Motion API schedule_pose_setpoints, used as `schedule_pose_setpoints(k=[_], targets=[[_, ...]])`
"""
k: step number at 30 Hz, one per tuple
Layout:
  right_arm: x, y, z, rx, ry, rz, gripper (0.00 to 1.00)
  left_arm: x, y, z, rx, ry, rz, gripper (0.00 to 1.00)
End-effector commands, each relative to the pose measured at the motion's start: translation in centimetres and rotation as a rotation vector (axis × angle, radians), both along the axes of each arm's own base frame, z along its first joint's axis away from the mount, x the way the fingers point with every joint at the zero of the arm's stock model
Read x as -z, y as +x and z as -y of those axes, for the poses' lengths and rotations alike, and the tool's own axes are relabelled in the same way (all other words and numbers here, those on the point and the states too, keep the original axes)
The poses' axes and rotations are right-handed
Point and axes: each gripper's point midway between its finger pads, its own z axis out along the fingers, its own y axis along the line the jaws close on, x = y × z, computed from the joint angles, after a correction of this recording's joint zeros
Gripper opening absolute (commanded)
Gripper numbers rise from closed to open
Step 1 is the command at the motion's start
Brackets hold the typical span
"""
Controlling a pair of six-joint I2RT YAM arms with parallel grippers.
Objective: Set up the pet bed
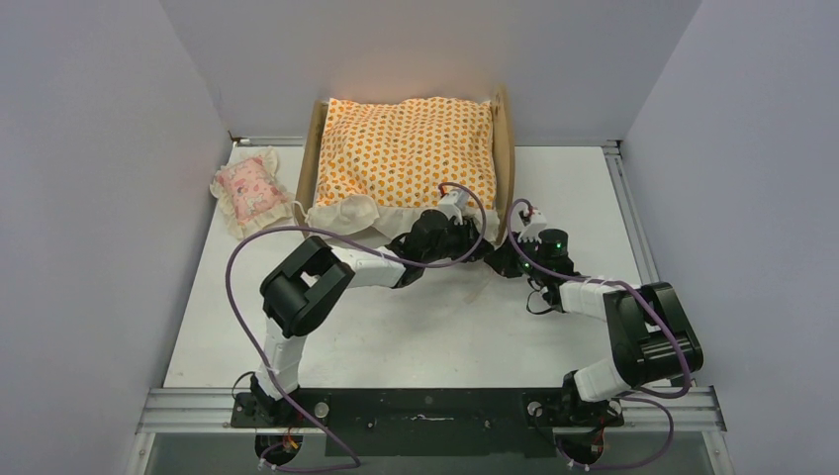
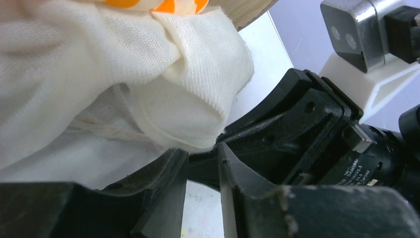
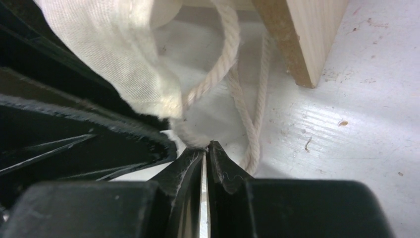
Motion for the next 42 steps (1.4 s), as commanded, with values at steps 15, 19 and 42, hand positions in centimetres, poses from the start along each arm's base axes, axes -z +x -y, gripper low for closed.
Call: schedule_pose_setpoints(k=[15, 19, 42], targets=[[-3.0, 2.3, 2.1, 0.12, -0.065, 0.12, 0.05, 1.7, 4.3, -4.0, -0.489, 0.296, -0.008, 0.39], [-2.8, 2.0, 2.1, 0.114, -0.066, 0.112, 0.05, 1.5, 5.3, -3.3, -0.531, 0.298, 0.007, 0.42], [-3.2, 0.7, 1.8, 0.106, -0.028, 0.099, 0.05, 9.4, 4.4, -4.3, -0.663, 0.558, 0.052, 0.43]])
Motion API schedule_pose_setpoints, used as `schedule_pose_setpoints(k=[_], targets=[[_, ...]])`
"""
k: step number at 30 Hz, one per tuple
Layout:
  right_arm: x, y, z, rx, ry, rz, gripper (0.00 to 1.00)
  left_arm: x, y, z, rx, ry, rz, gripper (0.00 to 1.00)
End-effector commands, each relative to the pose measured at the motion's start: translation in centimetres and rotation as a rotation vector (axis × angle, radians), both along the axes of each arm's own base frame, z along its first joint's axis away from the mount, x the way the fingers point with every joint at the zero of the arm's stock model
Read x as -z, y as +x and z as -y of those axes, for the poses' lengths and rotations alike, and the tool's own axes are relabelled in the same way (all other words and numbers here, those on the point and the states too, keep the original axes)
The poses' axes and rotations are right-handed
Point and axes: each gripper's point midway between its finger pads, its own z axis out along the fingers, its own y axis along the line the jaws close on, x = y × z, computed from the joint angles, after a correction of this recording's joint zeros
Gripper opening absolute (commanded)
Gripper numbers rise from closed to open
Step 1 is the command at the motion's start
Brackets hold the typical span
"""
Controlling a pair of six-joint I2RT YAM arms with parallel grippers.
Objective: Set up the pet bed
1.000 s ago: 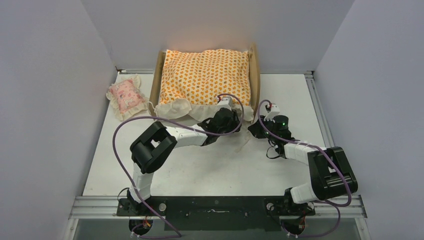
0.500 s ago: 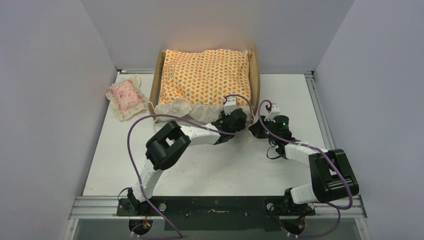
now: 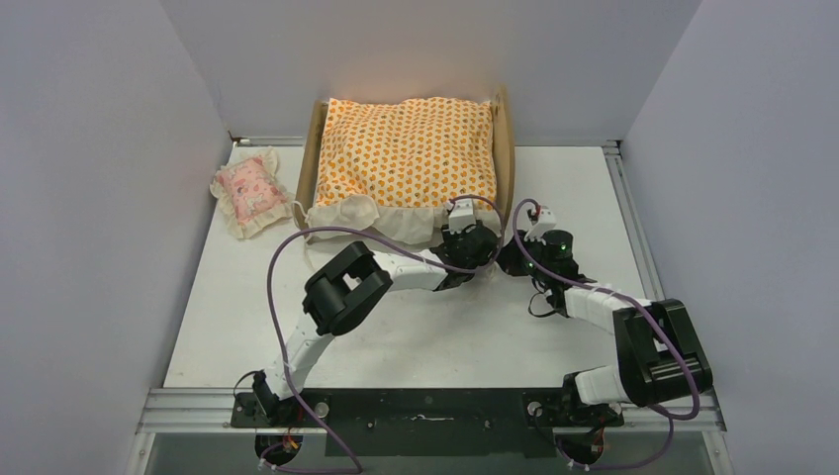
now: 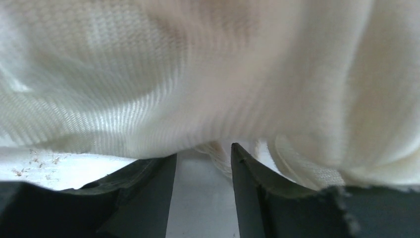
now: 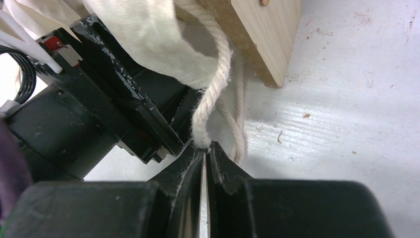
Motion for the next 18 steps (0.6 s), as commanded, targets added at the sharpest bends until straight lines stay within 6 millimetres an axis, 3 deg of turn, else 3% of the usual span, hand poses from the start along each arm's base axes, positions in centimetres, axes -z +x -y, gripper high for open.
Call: schedule_pose_setpoints(k=[1, 4, 8, 13, 18], targets=[[-2.3, 0.2, -0.1, -0.005, 0.022, 0.075, 0.05, 3.0, -1.5, -1.7, -0.032, 0.124, -0.044, 0.39], [-2.5, 0.1, -0.1, -0.003, 0.023, 0.077, 0.05, 4.9, -2.4, -3.1, -0.043, 0.184, -0.089, 0.26], [-2.4, -0.2, -0.1, -0.002, 0.025, 0.07, 0.05, 5.4, -2.8, -4.1, -0.052, 0.241, -0.099, 0.02], [-1.7, -0.6, 0.4, 0.023, 0.003, 0.023, 0.07, 4.9, -3.4, -4.7, -0.044, 0.23, -0.111, 0.0], [-1.0, -1.3, 1.1, 0.093, -0.047, -0.035, 0.33, 3.8, -4.5, -3.7, 0.022, 0.138, -0.124, 0.0]])
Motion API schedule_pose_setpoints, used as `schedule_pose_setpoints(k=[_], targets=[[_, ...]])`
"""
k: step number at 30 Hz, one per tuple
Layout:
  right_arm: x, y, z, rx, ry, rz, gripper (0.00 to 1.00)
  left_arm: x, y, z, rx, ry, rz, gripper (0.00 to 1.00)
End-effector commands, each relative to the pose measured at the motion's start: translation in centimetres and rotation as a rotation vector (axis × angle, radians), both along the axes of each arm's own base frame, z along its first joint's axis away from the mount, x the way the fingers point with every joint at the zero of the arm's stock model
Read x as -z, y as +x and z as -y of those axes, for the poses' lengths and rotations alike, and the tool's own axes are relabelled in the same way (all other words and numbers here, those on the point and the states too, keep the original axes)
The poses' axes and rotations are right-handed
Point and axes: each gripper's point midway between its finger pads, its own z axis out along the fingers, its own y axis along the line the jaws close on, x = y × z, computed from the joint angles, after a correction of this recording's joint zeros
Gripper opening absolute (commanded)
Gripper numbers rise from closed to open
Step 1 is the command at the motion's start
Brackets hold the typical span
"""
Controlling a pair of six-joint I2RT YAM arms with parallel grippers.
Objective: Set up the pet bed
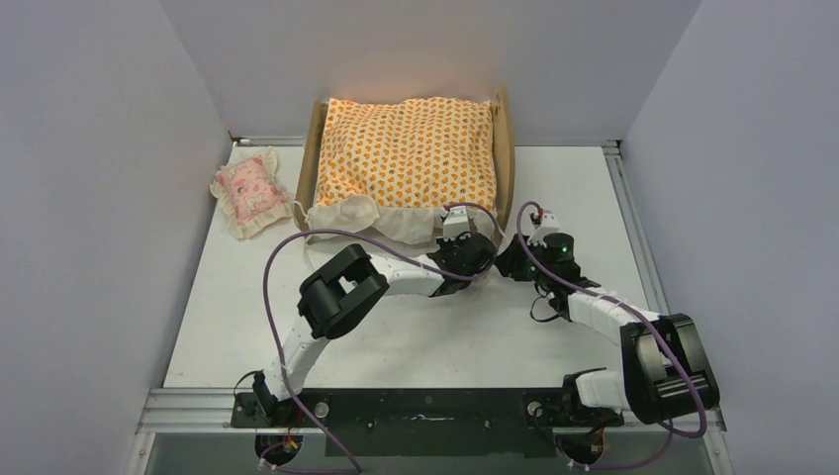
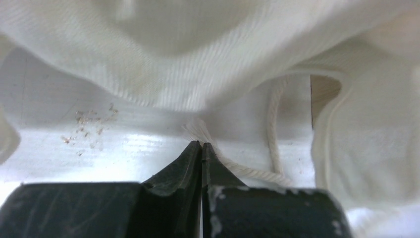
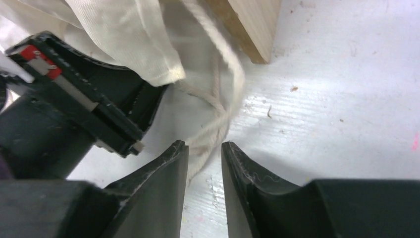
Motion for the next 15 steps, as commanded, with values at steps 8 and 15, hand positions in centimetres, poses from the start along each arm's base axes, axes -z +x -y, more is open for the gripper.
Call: schedule_pose_setpoints(k=[8, 15], targets=[[1.1, -3.2, -1.2, 0.109, -0.089, -0.032, 0.53, 1.6, -4.2, 0.5, 0.186, -0.05, -0.152, 0.0], [2.9, -2.6, -1.2, 0.18, -0.149, -0.048, 0.55, 1.2, -4.7, 0.1, 0.209, -0.068, -0.159, 0.0]])
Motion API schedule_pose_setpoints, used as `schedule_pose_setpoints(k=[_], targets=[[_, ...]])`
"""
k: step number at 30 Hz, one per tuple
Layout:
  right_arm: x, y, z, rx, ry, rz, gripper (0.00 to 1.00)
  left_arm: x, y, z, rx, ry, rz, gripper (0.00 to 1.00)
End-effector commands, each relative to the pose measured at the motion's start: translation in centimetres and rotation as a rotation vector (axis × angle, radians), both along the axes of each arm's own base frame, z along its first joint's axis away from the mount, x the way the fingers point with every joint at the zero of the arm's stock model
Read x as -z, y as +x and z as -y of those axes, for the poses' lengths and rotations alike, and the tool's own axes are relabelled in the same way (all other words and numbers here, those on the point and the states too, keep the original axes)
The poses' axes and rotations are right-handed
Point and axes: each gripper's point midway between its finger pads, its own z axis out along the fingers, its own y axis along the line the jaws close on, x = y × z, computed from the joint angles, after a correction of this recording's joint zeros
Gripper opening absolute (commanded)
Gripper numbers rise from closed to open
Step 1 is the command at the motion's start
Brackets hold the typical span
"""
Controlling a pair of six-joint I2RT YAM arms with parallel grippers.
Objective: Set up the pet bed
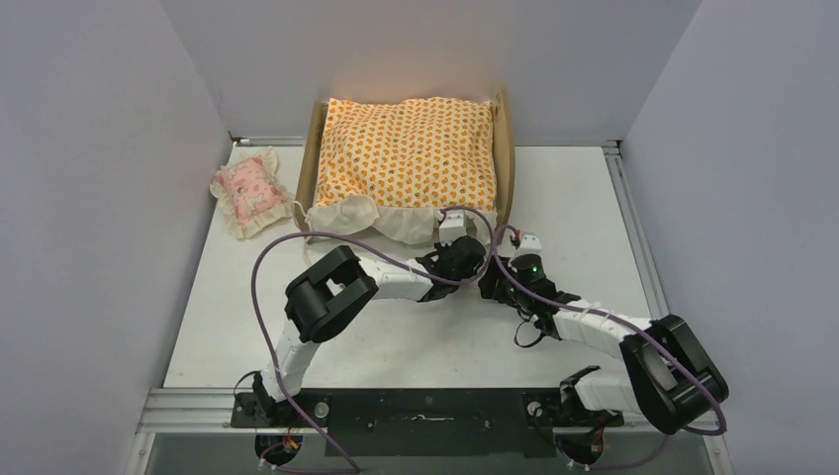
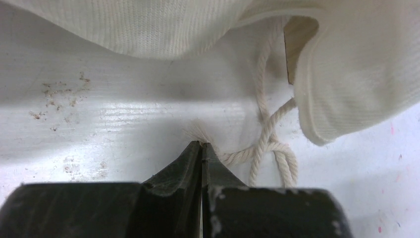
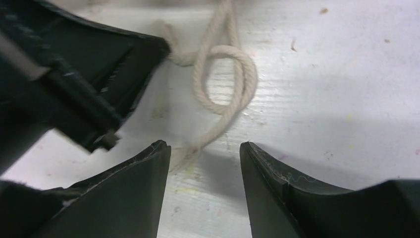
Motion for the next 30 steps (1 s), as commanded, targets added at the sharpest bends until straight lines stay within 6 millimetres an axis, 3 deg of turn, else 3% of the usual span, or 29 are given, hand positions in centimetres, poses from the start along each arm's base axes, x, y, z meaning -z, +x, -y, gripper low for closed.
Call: schedule_pose_setpoints(k=[1, 8, 12, 16, 22, 28, 30], targets=[[-0.1, 2.0, 0.7, 0.111, -0.041, 0.041, 0.55, 1.3, -2.0, -0.6, 0.073, 0.032, -0.073, 0.0], [2.2, 1.8, 0.3, 0.146, -0.115, -0.009, 0.51, 0.6, -2.0, -1.2, 0.07, 0.02, -0.061, 0.0], [3.3, 0.5, 2.3, 0.218, -0.195, -0.084, 0.3, -0.4, -1.7, -1.8, 0.057, 0.016, -0.042, 0.0], [2.5, -1.0, 3.9, 0.257, -0.233, -0.111, 0.06, -1.8, -1.3, -2.6, 0.048, 0.026, -0.011, 0.0], [0.2, -2.7, 5.2, 0.288, -0.213, -0.108, 0.05, -4.9, -0.4, -3.8, 0.026, 0.04, 0.062, 0.0], [-1.3, -3.7, 6.1, 0.326, -0.177, -0.097, 0.05, -10.6, 1.1, -4.8, 0.002, 0.051, 0.184, 0.0], [-1.2, -3.8, 6.1, 0.32, -0.171, -0.097, 0.05, -11.6, 1.1, -4.4, 0.032, 0.042, 0.205, 0.0]])
